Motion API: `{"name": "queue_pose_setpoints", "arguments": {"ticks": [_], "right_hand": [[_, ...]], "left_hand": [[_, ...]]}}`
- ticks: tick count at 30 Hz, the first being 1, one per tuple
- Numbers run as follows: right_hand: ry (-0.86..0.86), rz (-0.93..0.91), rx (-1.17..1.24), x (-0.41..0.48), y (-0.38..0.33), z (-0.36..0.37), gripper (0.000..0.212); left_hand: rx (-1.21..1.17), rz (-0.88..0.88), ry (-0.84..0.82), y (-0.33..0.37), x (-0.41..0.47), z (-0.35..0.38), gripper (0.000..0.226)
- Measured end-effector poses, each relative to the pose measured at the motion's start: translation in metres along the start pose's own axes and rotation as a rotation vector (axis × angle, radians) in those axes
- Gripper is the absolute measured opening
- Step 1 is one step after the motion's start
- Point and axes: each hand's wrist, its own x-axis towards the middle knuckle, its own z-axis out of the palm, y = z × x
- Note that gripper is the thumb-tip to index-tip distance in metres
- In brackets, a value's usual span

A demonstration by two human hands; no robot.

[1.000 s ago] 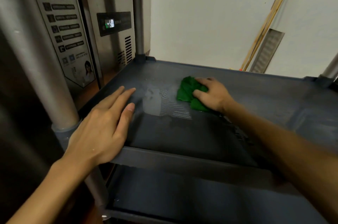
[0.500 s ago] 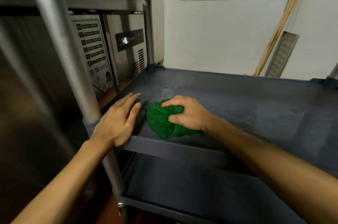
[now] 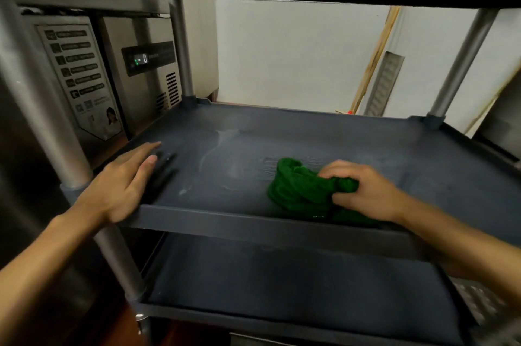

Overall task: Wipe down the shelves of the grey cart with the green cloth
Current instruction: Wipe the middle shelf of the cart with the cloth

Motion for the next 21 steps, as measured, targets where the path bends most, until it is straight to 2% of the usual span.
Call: {"name": "queue_pose_setpoints", "arguments": {"ticks": [4,6,9,12,15,21], "right_hand": [[0.038,0.093,-0.097,-0.013,0.001,-0.011,0.049],[0.065,0.239,-0.178,-0.015,-0.01,-0.01,0.06],[0.244,0.435,-0.097,-0.025,-0.038,0.007,0.081],[0.188,0.577,-0.125,-0.024,-0.06,0.032,0.1],[0.184,0.556,-0.237,-0.003,-0.071,0.053,0.101],[0.087,0.529,-0.511,0.056,-0.063,0.079,0.092]], "left_hand": [[0.002,-0.002,-0.026,0.005,0.001,0.0,0.061],[0.015,0.021,-0.02,0.008,0.0,-0.001,0.058],[0.013,0.032,-0.023,0.014,-0.001,-0.003,0.057],[0.029,0.074,-0.086,0.019,0.0,-0.001,0.066],[0.064,0.077,-0.139,0.02,0.0,0.001,0.085],[0.138,0.039,-0.174,0.019,-0.001,0.002,0.094]]}}
